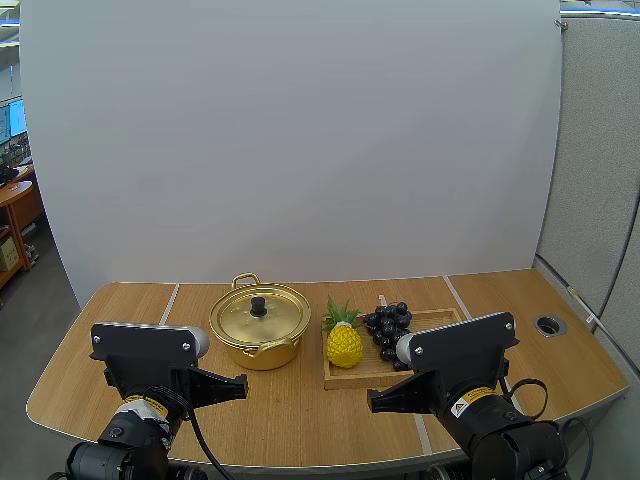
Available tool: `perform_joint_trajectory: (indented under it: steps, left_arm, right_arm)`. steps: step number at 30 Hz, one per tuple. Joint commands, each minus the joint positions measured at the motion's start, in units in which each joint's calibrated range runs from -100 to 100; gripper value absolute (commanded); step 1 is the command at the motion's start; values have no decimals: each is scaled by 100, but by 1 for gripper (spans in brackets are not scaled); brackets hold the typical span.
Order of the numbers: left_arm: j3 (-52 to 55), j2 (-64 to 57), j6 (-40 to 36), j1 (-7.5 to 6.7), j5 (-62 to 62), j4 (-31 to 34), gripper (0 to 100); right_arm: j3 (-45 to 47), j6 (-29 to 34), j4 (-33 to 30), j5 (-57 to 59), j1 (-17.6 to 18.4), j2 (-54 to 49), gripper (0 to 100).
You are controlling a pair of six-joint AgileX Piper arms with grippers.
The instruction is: Open the pot, put the grape inside, and close it
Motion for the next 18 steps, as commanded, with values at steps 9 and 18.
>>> perform_joint_trajectory:
  steps: [9,18]
  left_arm:
    - [10,-27,-54,-14,-22,-7,0]
    - [10,-27,-43,-14,-93,-7,0]
  right_arm:
    - [0,-6,32,32,-17,-40,0]
    - [0,-6,32,32,-17,-40,0]
